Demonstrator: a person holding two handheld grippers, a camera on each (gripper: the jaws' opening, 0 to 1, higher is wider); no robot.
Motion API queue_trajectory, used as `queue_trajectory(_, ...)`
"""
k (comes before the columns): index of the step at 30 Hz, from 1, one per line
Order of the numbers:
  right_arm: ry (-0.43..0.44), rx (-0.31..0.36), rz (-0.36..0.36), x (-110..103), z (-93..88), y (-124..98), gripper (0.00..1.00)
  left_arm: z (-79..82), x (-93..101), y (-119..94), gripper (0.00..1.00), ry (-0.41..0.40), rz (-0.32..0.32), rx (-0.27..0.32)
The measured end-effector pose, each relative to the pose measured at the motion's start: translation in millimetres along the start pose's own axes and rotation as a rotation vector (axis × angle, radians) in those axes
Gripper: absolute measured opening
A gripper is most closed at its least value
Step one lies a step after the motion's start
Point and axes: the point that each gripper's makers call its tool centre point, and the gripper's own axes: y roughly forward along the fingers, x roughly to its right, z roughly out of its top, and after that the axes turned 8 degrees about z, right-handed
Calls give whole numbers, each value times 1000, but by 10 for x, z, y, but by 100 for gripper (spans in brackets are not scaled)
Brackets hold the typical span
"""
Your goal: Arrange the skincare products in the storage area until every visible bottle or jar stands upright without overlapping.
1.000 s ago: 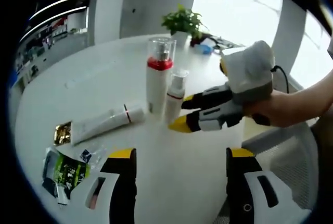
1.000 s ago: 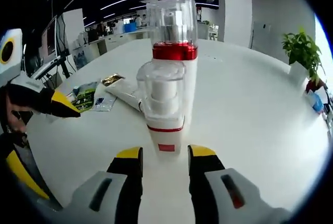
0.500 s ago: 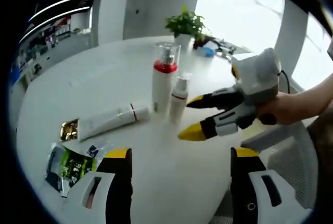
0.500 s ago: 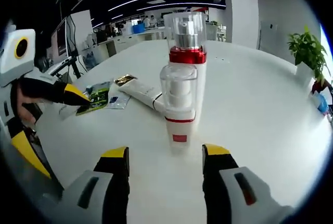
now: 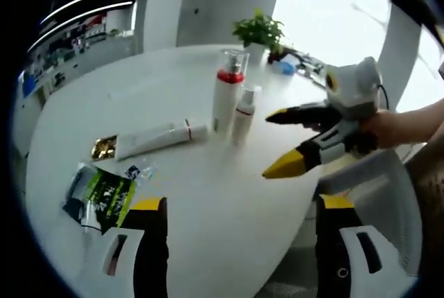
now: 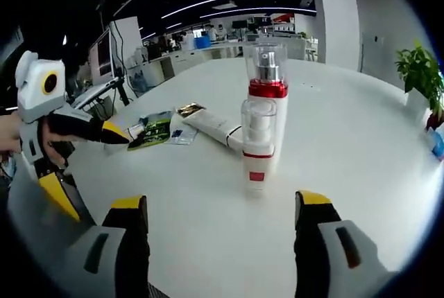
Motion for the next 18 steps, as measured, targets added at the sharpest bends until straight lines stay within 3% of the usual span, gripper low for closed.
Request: queue_trajectory(18,30,38,18,-59,-14,-289,92,-203,-264,-317,91,-60,89,8)
